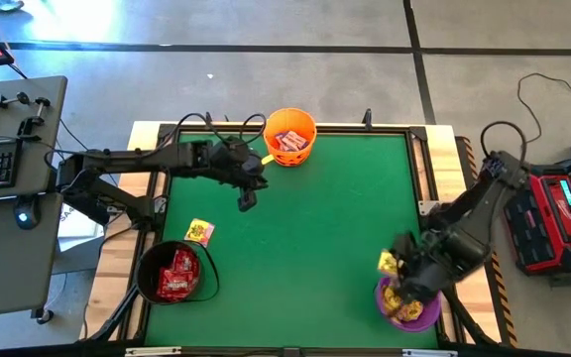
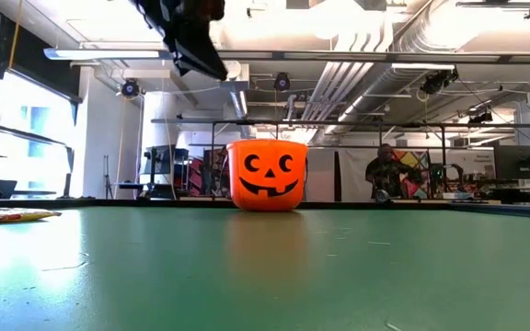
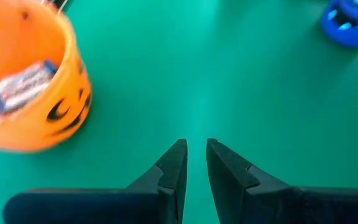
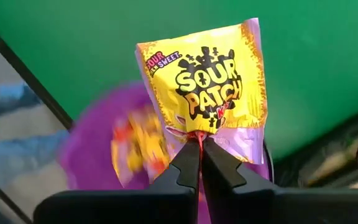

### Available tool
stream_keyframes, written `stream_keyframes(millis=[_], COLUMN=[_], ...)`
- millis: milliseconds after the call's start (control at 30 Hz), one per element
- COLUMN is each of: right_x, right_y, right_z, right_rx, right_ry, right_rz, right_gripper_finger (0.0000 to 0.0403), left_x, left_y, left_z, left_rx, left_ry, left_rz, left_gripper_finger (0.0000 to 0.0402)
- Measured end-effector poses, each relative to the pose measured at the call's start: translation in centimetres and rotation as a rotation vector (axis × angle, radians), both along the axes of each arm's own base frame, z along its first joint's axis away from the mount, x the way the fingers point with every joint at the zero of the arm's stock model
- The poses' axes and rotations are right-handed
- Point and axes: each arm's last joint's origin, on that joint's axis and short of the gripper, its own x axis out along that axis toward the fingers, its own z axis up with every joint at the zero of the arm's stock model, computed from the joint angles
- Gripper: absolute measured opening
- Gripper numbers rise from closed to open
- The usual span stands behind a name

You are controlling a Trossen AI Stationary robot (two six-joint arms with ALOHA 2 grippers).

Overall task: Sort candy by brand, put in halloween buckets
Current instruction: Put the yellow candy into the purple bucket

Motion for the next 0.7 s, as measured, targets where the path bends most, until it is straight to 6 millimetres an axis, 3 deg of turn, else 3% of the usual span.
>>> stream_keyframes(millis=[167,433,567,700], right_x=[-2.2,-5.8,-6.1,-4.9], right_y=[1.7,3.9,4.3,4.9], right_z=[-1.5,-1.6,-2.0,-2.9], right_rx=[0.077,0.119,0.095,0.071], right_ry=[0.021,0.044,0.051,0.046], right_rz=[0.063,0.147,0.099,0.068], right_gripper_finger=[0.0,0.0,0.0,0.0], left_x=[-0.4,-0.4,-0.4,-0.5], left_y=[0.3,0.3,0.3,0.3], left_z=[-0.4,-0.3,-0.3,-0.4], left_rx=[-0.017,-0.081,-0.089,-0.067], left_ry=[0.052,0.036,0.035,0.049], left_rz=[0.078,0.17,0.179,0.154], left_gripper_finger=[0.0051,0.0051,0.0051,0.0051])
